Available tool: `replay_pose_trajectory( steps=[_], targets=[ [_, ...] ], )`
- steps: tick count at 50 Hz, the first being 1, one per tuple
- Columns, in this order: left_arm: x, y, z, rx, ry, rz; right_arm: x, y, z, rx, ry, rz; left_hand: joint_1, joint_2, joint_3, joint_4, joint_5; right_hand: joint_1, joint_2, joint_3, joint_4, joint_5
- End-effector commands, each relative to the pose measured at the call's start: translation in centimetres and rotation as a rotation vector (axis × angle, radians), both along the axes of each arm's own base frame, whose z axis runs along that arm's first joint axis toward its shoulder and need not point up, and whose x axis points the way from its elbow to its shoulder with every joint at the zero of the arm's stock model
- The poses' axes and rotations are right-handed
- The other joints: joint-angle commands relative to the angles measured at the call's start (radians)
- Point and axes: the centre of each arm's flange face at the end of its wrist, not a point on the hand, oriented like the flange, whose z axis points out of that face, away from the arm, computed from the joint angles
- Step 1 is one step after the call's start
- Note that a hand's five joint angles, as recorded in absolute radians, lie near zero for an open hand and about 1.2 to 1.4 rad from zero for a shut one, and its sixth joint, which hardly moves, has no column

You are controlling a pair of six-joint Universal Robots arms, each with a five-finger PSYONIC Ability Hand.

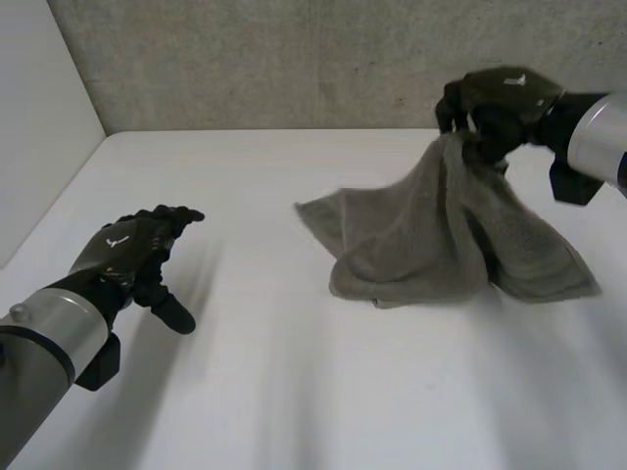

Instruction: Fold the laundry

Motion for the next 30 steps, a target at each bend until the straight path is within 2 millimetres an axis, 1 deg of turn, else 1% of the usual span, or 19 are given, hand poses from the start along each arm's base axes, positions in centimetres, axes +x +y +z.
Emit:
replay_pose_trajectory(
  steps=[1, 4, 6, 7, 9, 10, 12, 14, 15, 17, 18, 20, 23, 24, 25, 26, 27, 28, 30],
  targets=[
    [-0.7, 0.1, 0.2, -0.004, 0.004, -0.025, 4.1, 5.9, 2.5, -0.031, -0.128, 0.109, 0.006, 0.011, 0.011, 0.011, -0.029, 0.063, 0.072, 0.058, 0.057, 0.067],
    [-0.7, 0.2, 0.4, -0.009, 0.009, -0.025, 4.8, 6.5, 2.4, -0.017, -0.169, 0.106, 0.003, 0.008, 0.008, 0.008, -0.032, 0.063, 0.072, 0.058, 0.057, 0.067],
    [-0.7, 0.2, 0.5, -0.012, 0.012, -0.024, 7.0, 7.8, 2.4, -0.015, -0.248, 0.115, 0.003, 0.008, 0.008, 0.008, -0.032, 0.063, 0.072, 0.058, 0.057, 0.067],
    [-0.6, 0.1, 0.5, -0.015, 0.014, -0.018, 7.0, 7.8, 2.4, -0.015, -0.248, 0.115, 0.003, 0.008, 0.008, 0.008, -0.032, 0.063, 0.072, 0.058, 0.057, 0.067],
    [-0.5, -0.1, 0.5, -0.014, 0.016, -0.008, 10.7, 9.2, 1.0, -0.013, -0.306, 0.128, 0.006, 0.011, 0.011, 0.011, -0.029, 0.063, 0.072, 0.058, 0.057, 0.067],
    [-0.4, -0.1, 0.6, -0.017, 0.018, -0.004, 10.7, 9.2, 1.0, -0.013, -0.306, 0.128, 0.003, 0.008, 0.008, 0.008, -0.032, 0.063, 0.072, 0.058, 0.057, 0.067],
    [-0.3, -0.3, 0.7, -0.018, 0.018, 0.003, 14.4, 10.4, -0.6, -0.030, -0.331, 0.120, 0.003, 0.008, 0.008, 0.008, -0.032, 0.063, 0.072, 0.058, 0.057, 0.067],
    [-0.1, -0.5, 0.7, -0.022, 0.018, 0.017, 15.7, 10.7, -1.7, -0.021, -0.327, 0.108, 0.003, 0.008, 0.008, 0.008, -0.032, 0.063, 0.072, 0.058, 0.057, 0.067],
    [0.2, -0.7, 0.9, -0.026, 0.020, 0.031, 15.7, 10.7, -1.7, -0.021, -0.327, 0.108, 0.003, 0.008, 0.008, 0.008, -0.032, 0.063, 0.072, 0.058, 0.057, 0.067],
    [0.5, -1.0, 1.1, -0.035, 0.023, 0.046, 17.7, 10.1, -4.4, 0.007, -0.304, 0.085, 0.003, 0.008, 0.008, 0.008, -0.032, 0.063, 0.072, 0.058, 0.057, 0.067],
    [1.0, -1.2, 1.4, -0.046, 0.026, 0.069, 17.7, 10.1, -4.5, 0.007, -0.304, 0.085, 0.003, 0.008, 0.008, 0.008, -0.032, 0.063, 0.072, 0.058, 0.057, 0.067],
    [1.4, -1.5, 1.7, -0.058, 0.026, 0.096, 19.4, 9.8, -7.0, 0.048, -0.280, 0.105, 0.003, 0.008, 0.008, 0.008, -0.032, 0.063, 0.072, 0.058, 0.057, 0.067],
    [2.2, -1.9, 2.2, -0.077, 0.023, 0.153, 20.3, 10.5, -8.2, 0.083, -0.254, 0.142, 0.003, 0.008, 0.008, 0.008, -0.032, 0.063, 0.072, 0.058, 0.057, 0.067],
    [2.6, -2.0, 2.4, -0.086, 0.021, 0.177, 21.0, 11.4, -9.3, 0.124, -0.222, 0.186, 0.003, 0.008, 0.008, 0.008, -0.032, -0.072, -0.064, -0.077, -0.079, -0.069],
    [2.6, -2.0, 2.4, -0.086, 0.021, 0.177, 21.4, 12.0, -9.8, 0.159, -0.203, 0.224, 0.003, 0.008, 0.008, 0.008, -0.032, -0.553, -0.545, -0.558, -0.559, -0.549],
    [2.8, -2.2, 2.5, -0.092, 0.019, 0.199, 21.4, 12.0, -9.8, 0.160, -0.202, 0.224, 0.003, 0.008, 0.008, 0.008, -0.032, -0.558, -0.550, -0.563, -0.564, -0.554],
    [2.9, -2.2, 2.6, -0.097, 0.018, 0.211, 21.6, 12.0, -9.8, 0.180, -0.197, 0.237, 0.003, 0.008, 0.008, 0.008, -0.032, -0.979, -0.971, -0.984, -0.986, -0.976],
    [2.9, -2.2, 2.6, -0.097, 0.018, 0.211, 21.6, 12.1, -9.2, 0.192, -0.204, 0.246, 0.003, 0.008, 0.008, 0.008, -0.032, -1.158, -1.150, -1.163, -1.165, -1.155],
    [2.9, -2.3, 2.7, -0.098, 0.015, 0.216, 21.4, 11.9, -8.5, 0.198, -0.213, 0.240, 0.003, 0.008, 0.008, 0.008, -0.032, -1.158, -1.150, -1.163, -1.165, -1.155]
  ],
)
